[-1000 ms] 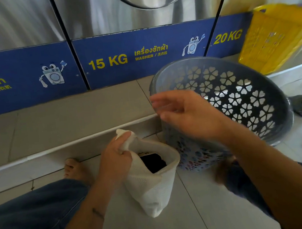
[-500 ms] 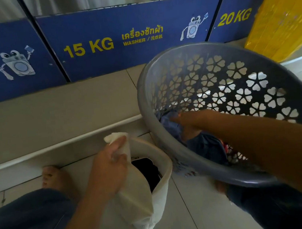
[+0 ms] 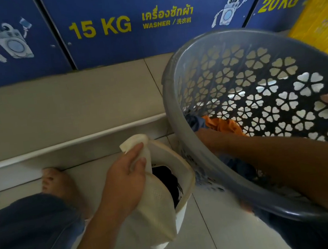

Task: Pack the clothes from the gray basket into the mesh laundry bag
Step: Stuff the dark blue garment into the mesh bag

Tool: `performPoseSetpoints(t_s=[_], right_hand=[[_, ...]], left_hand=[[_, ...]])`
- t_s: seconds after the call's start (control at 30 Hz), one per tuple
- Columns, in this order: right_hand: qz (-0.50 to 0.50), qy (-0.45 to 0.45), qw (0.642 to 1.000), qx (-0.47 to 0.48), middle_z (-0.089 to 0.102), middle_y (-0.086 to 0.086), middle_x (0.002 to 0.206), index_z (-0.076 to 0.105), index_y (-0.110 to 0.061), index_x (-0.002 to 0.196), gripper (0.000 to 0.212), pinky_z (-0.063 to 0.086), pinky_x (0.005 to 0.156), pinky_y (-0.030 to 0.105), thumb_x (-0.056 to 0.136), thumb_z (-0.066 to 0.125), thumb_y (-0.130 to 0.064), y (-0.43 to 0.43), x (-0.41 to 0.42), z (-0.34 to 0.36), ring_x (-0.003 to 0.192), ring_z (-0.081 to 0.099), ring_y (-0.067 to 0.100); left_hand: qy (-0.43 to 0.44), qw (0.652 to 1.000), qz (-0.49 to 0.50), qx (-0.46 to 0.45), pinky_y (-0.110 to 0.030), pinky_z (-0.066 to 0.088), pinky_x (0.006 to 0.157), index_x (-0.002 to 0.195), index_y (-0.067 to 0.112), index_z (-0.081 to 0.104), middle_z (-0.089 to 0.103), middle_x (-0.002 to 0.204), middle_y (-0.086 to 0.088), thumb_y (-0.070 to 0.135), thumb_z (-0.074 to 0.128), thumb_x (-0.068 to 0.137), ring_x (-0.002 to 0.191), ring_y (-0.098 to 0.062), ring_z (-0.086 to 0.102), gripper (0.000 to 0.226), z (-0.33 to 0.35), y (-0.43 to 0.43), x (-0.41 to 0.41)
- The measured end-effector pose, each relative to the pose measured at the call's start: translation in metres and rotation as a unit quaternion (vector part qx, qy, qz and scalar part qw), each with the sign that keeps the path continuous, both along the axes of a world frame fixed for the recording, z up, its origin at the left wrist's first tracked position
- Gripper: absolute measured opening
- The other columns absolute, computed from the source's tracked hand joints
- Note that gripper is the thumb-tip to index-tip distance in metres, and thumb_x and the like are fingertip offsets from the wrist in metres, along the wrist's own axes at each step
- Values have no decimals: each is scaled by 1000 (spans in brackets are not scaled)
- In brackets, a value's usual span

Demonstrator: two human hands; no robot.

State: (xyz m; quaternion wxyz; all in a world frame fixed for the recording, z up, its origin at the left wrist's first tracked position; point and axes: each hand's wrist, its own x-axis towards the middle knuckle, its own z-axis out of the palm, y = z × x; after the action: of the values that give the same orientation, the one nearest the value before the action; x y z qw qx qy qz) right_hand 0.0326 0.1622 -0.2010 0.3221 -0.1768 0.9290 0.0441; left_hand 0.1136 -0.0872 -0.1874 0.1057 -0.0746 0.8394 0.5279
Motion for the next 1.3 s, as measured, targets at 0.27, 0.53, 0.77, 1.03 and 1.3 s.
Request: performPoseSetpoints(t_s=[0.27,0.53,0.77,1.03,1.3], right_hand=[[-102,84,982,-133,64,3,96,58,-19,94,13,55,80,41,83,64,-14,-3,29,85,94,63,25],[-162,269,885,-342,62,6,78,56,-13,85,9,52,69,49,76,58,-12,-9,97,159,74,59,27],[-78,378,811,-441,51,-8,69,51,-15,80,13,42,58,31,70,59,-14,-47,156,212,65,48,16],[-31,161,921,-354,69,-4,118,63,-28,127,44,49,98,27,83,68,-28,-70,162,202,102,59,8],[-280,125,862,-404,58,4,130,41,-39,142,71,54,93,36,80,67,-15,-11,129,186,114,60,25]], left_hand=[[5,998,-45,-49,-22,38,97,132,34,58,53,140,-1,5,52,90,122,-18,52,51,44,-5,11],[43,998,-46,-10,-25,49,82,112,40,68,66,117,5,-8,44,80,89,-10,62,62,95,-11,44],[93,994,-58,-25,-20,39,85,128,28,60,57,124,6,-12,46,84,110,-12,53,61,148,-11,56],[102,987,-89,-89,-30,44,95,126,35,63,56,127,16,-4,50,81,114,-12,58,60,217,-24,44],[90,992,-75,-48,-24,37,99,126,35,63,52,139,13,-3,47,82,125,-9,50,60,196,0,46]])
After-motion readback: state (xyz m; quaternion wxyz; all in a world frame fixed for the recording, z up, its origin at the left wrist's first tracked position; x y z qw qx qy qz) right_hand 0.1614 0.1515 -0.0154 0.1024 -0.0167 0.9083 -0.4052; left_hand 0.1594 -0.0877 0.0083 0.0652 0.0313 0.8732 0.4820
